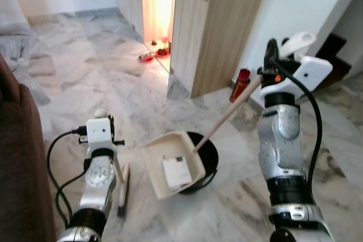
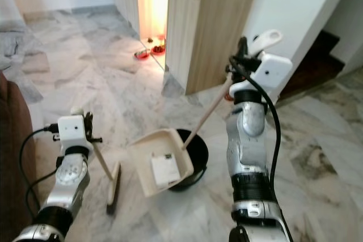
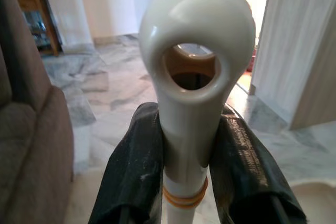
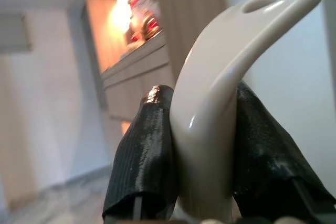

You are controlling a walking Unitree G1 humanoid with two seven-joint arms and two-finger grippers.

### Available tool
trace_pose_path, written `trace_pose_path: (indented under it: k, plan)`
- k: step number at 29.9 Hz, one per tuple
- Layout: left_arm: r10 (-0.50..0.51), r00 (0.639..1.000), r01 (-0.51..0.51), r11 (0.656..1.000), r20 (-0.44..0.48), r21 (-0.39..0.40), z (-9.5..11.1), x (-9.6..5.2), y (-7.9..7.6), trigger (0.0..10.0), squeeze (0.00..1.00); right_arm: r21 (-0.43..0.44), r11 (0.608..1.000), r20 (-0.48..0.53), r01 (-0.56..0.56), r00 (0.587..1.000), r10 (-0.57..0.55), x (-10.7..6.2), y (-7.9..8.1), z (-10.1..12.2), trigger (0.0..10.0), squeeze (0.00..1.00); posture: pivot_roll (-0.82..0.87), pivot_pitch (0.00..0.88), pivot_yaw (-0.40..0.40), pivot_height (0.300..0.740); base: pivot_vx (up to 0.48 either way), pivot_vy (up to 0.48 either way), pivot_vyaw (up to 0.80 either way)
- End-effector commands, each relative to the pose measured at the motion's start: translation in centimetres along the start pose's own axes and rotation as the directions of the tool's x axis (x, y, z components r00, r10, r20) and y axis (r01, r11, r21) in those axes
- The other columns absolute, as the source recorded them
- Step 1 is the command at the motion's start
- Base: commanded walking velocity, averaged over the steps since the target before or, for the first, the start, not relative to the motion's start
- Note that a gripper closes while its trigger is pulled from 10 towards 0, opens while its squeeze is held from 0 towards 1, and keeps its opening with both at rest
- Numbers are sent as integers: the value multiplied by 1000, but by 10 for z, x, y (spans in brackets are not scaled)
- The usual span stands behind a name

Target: Sweep floor

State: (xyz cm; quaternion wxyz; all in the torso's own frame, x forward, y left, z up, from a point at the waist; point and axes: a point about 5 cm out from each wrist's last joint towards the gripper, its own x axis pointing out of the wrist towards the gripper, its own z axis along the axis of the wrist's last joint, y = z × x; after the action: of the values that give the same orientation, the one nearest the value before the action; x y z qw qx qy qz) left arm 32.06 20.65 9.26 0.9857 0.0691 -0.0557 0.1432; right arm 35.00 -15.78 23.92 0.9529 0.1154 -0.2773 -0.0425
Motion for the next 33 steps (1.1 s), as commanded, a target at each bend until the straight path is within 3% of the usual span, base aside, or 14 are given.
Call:
trace_pose_path:
  k: [1, 9, 21, 33]
  plan:
    - [-16, 999, 17, 1000, 43, -13, 9, 3, -7, 10000, 0, 31, 998, 138, 47, 989, -51, 10, -9, 29, 10000, 0, 13, 0, -58, 740, 360, 0, 0]
    - [-28, 999, 29, 999, 43, -16, 9, 3, -9, 10000, 0, -15, 993, 190, 114, 976, -109, 15, -22, 42, 10000, 0, 8, 0, -53, 740, 357, 0, 0]
    - [-47, 998, 47, 999, 42, -15, 9, 3, -9, 10000, 0, -47, 992, 192, 113, 976, -102, 13, -28, 43, 10000, 0, 4, 0, -42, 740, 338, 0, 0]
    - [-69, 997, 70, 997, 44, -18, 10, 3, -12, 10000, 0, -97, 991, 175, 93, 982, -75, 8, -32, 41, 10000, 0, -4, 0, -35, 740, 0, 0, 0]
